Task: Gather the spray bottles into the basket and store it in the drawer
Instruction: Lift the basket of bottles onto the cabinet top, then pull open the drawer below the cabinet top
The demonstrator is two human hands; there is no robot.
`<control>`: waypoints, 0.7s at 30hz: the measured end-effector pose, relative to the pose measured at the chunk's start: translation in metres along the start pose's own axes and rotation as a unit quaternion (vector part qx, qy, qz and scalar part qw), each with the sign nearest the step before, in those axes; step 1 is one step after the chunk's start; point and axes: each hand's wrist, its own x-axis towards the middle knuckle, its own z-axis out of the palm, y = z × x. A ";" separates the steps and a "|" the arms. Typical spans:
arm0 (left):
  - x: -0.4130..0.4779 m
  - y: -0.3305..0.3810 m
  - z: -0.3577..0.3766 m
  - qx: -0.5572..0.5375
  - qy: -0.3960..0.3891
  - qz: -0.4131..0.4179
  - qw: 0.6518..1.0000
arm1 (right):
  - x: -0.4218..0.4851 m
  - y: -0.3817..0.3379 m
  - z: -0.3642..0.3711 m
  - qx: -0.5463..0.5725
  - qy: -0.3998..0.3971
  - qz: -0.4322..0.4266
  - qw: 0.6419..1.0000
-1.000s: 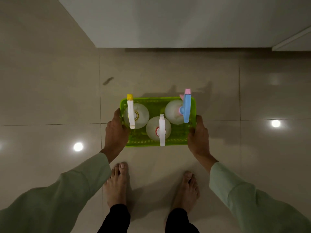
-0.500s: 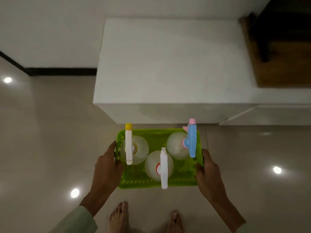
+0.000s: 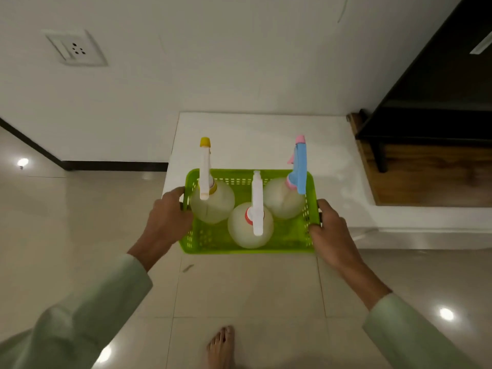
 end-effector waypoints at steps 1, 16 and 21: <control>0.016 0.002 0.002 -0.004 0.002 -0.002 1.000 | 0.015 -0.004 0.003 0.001 0.003 0.001 1.000; 0.133 0.009 0.019 -0.018 -0.034 -0.019 0.999 | 0.125 -0.018 0.040 -0.005 0.001 0.064 0.998; 0.123 -0.006 0.017 -0.075 -0.029 -0.008 0.997 | 0.114 -0.006 0.039 0.113 0.032 0.069 0.991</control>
